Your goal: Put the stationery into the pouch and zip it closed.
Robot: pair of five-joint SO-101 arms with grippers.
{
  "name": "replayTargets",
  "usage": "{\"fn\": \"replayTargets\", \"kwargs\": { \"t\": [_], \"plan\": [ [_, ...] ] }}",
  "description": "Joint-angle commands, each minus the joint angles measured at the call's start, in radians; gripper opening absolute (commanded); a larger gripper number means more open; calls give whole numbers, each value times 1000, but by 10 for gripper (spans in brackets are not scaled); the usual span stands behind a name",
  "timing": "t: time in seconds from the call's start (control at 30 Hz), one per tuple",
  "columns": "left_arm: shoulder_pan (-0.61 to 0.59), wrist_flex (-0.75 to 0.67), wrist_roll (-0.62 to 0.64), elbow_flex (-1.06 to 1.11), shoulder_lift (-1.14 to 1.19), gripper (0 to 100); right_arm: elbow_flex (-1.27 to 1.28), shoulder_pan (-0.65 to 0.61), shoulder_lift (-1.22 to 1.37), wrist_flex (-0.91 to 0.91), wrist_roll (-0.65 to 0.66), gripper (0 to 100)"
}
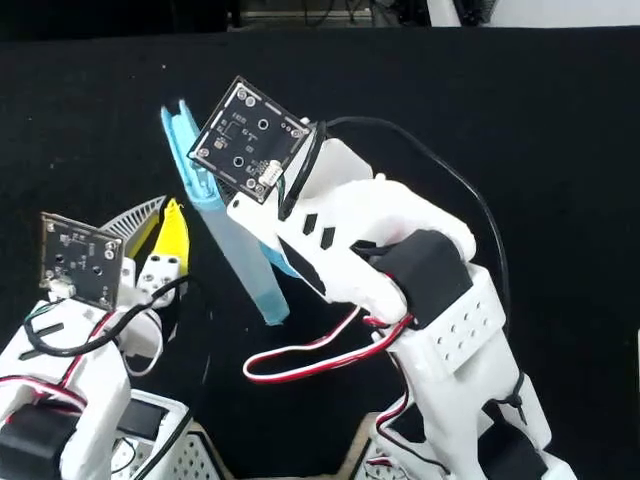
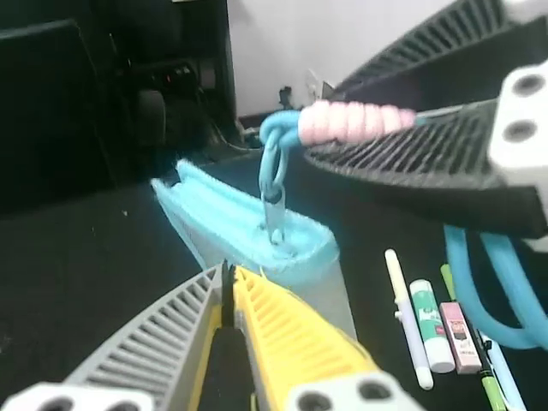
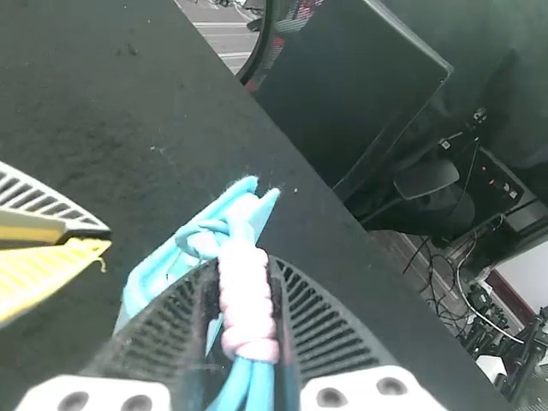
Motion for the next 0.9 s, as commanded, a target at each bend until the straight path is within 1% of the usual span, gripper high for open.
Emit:
{"fn": "replayTargets", "kwargs": {
  "t": [0.0,0.1,0.13,0.2,0.3,0.37,0.5,0.67,0.87],
  "plan": [
    [-13,2,-6,-87,-6,30,-7,-3,-36,-31,0,11],
    [-13,6,0,-107,-6,34,-7,-3,-36,-29,0,11],
    [-13,6,26,-114,-6,41,-7,-5,-36,-29,0,11],
    [-13,6,138,-125,-6,101,4,-5,-36,-34,0,11],
    [-13,28,368,-116,-6,231,19,-6,-38,-38,2,11],
    [-5,68,479,-114,2,238,19,-6,-38,-38,2,11],
    [-5,97,482,-73,-5,231,19,-5,-38,-38,2,11],
    [-12,87,485,7,-6,231,21,-6,-38,-38,2,11],
    [-12,-32,480,105,-5,231,22,-6,-38,-38,2,11]
  ]
}}
